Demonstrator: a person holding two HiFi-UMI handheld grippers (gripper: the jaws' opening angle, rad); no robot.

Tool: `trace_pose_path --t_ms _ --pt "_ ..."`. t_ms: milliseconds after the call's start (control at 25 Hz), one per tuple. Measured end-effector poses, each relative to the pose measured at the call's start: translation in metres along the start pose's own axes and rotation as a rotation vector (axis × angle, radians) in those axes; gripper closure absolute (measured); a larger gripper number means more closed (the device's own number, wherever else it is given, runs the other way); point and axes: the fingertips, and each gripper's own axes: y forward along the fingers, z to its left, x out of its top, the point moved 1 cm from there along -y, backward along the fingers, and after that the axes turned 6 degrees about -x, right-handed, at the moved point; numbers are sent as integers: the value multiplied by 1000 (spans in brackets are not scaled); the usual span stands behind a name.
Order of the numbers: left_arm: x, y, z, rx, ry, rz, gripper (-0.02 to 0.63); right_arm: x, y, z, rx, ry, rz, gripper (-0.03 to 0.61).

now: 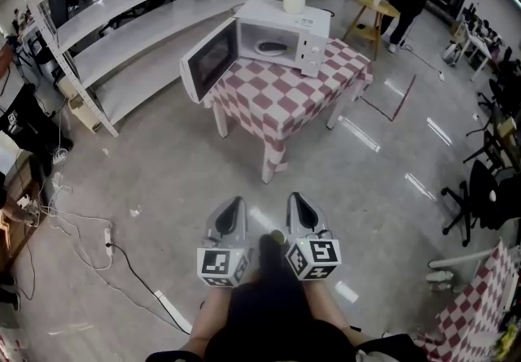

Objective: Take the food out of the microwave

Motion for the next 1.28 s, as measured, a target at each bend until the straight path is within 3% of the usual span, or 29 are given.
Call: trace_pose_path --t_ms 640,1280 --pt "4 36 21 9 -3 -2 606 5 38 -10 -1 2 8 578" --pt "9 112 62 4 1 20 606 24 123 -22 9 5 21 578"
